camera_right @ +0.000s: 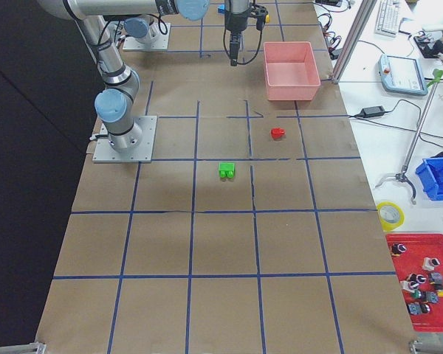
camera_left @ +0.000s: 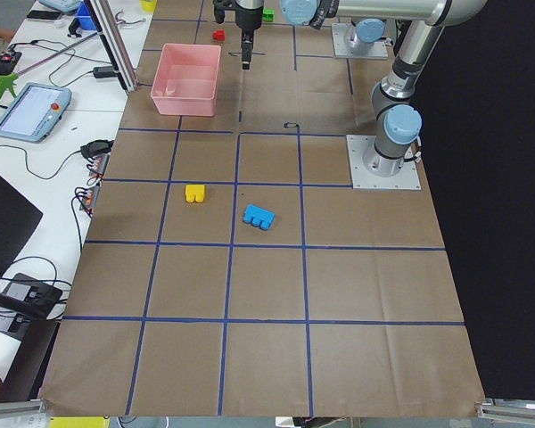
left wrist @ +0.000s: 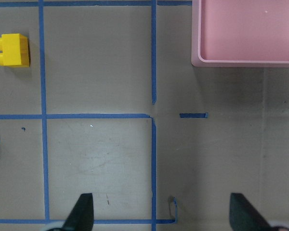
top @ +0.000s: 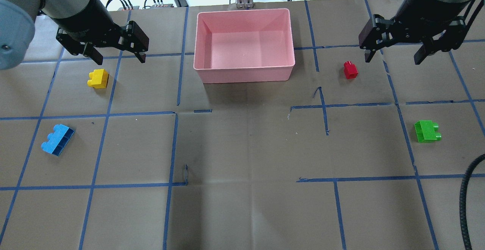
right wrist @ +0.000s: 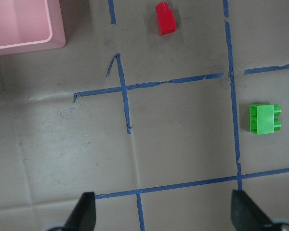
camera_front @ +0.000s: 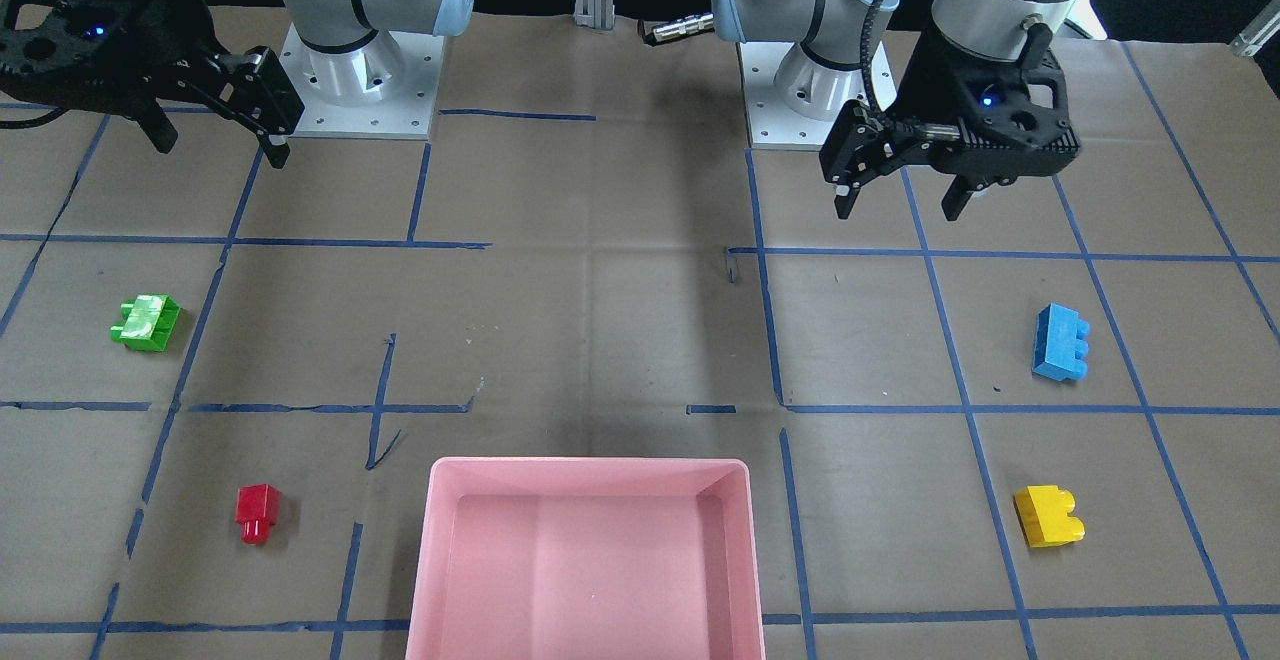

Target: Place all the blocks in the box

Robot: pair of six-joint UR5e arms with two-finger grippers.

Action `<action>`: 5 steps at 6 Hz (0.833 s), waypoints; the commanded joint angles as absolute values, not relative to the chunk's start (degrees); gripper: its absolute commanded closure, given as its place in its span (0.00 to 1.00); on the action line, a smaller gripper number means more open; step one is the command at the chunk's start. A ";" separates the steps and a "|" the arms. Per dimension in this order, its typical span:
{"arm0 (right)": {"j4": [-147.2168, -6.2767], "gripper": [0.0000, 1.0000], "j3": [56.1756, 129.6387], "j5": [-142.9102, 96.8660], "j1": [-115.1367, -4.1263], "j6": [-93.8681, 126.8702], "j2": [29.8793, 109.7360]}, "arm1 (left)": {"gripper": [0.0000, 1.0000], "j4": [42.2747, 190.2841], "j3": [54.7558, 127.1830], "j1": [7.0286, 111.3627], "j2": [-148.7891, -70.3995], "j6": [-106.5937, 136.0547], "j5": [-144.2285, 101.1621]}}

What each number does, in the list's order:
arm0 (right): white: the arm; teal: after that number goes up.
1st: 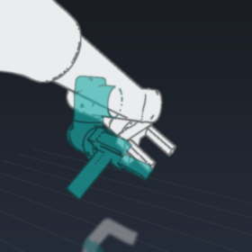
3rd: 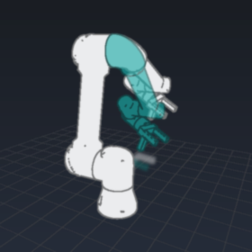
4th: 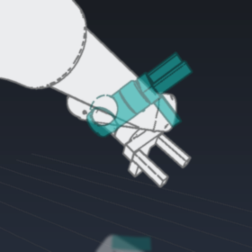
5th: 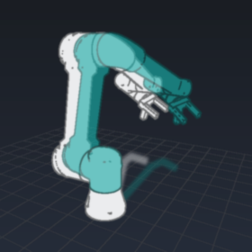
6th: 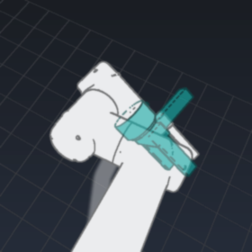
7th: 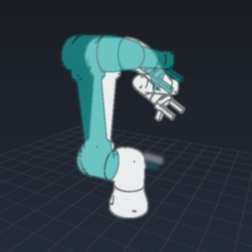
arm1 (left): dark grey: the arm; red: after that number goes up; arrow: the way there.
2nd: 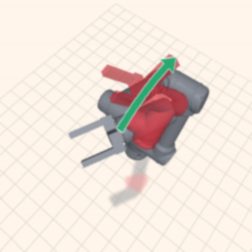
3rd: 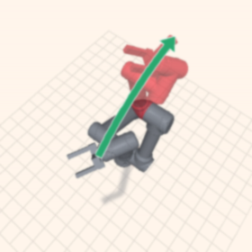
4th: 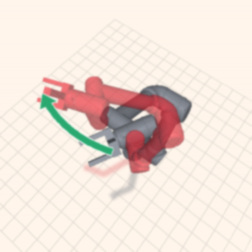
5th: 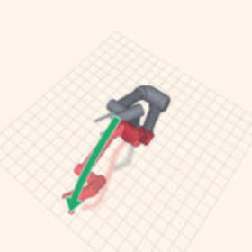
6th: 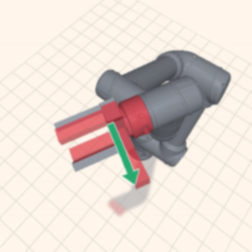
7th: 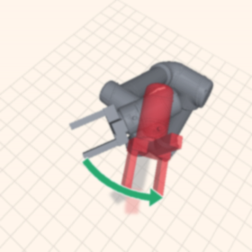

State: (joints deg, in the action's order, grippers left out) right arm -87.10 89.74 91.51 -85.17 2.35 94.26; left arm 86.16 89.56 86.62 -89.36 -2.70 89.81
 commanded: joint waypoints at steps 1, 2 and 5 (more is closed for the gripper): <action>-87.19 0.00 89.91 91.50 -85.08 1.50 93.70 | 0.00 86.66 89.73 75.31 -89.65 -14.93 89.12; -88.14 0.00 90.00 92.19 -83.08 -3.90 93.52 | 0.00 86.92 90.26 67.49 -90.43 -25.30 89.03; -88.76 0.00 95.41 92.29 -62.30 -31.81 94.30 | 0.00 80.99 91.58 51.79 -95.78 -65.56 89.64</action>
